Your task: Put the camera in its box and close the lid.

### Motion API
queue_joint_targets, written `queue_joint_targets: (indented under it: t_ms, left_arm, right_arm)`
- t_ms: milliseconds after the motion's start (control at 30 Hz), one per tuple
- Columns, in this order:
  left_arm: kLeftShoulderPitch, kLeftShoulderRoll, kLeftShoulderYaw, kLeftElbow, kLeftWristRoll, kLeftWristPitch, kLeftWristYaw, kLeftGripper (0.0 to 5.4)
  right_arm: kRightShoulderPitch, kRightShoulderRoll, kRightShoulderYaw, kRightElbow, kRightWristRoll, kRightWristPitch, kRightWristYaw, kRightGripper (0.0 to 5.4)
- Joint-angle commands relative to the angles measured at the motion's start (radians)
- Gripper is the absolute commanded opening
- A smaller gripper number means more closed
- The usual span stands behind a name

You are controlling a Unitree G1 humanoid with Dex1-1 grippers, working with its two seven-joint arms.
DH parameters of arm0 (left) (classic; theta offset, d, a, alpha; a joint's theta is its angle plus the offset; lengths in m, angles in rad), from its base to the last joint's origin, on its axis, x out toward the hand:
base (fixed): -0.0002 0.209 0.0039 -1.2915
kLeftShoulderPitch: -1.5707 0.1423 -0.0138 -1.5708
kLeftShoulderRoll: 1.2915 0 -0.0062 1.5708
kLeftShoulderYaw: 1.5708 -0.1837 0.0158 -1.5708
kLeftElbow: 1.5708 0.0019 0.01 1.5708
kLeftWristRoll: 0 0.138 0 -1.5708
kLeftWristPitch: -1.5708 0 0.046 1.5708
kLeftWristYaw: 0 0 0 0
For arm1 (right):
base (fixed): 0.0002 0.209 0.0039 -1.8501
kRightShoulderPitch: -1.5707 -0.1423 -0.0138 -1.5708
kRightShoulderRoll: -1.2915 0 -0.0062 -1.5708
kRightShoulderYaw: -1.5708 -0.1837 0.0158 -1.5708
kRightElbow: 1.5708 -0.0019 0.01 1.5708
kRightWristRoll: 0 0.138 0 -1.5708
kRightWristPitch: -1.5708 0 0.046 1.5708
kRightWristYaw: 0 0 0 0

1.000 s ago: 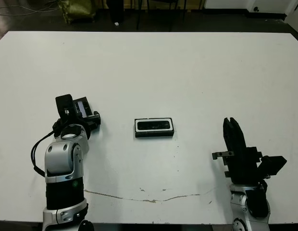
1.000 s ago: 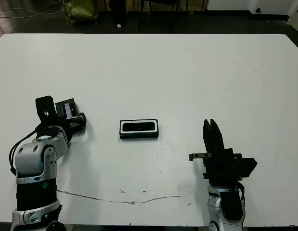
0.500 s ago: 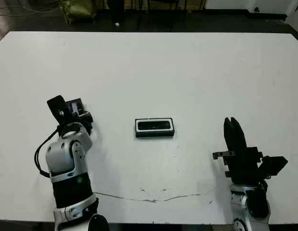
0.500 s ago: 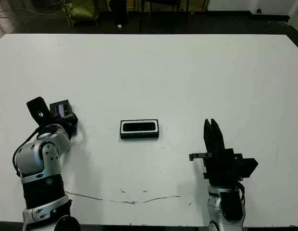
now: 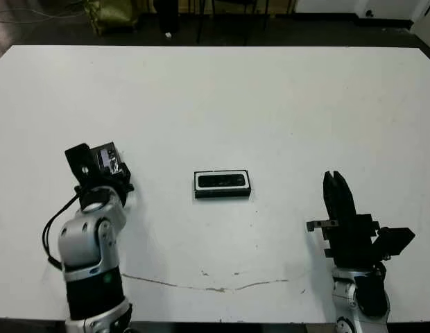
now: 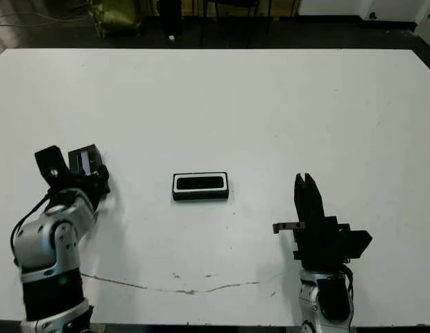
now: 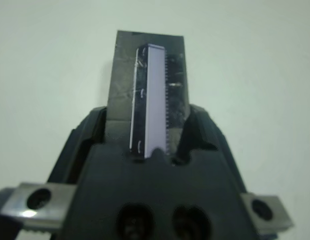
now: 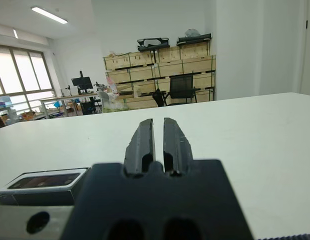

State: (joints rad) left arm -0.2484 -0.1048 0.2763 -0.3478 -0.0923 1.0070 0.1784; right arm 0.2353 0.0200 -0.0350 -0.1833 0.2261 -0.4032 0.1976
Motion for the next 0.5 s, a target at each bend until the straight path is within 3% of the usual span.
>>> queue_joint_targets:
  t_ms: [33, 300, 500]
  left_arm:
    - [0.037, 0.085, -0.041, -0.090, -0.004, -0.013, -0.067, 2.53]
    - [0.011, 0.321, -0.062, -0.278, -0.072, -0.045, -0.289, 2.53]
    - [-0.017, 0.571, -0.119, -0.230, -0.087, -0.218, -0.530, 2.52]
  right_arm:
    - [0.023, -0.003, -0.005, 0.000, 0.015, 0.006, 0.003, 0.00]
    - [0.028, -0.018, -0.013, 0.012, 0.016, -0.002, 0.013, 0.00]
    - [0.031, -0.033, -0.012, 0.012, 0.041, 0.010, 0.039, 0.00]
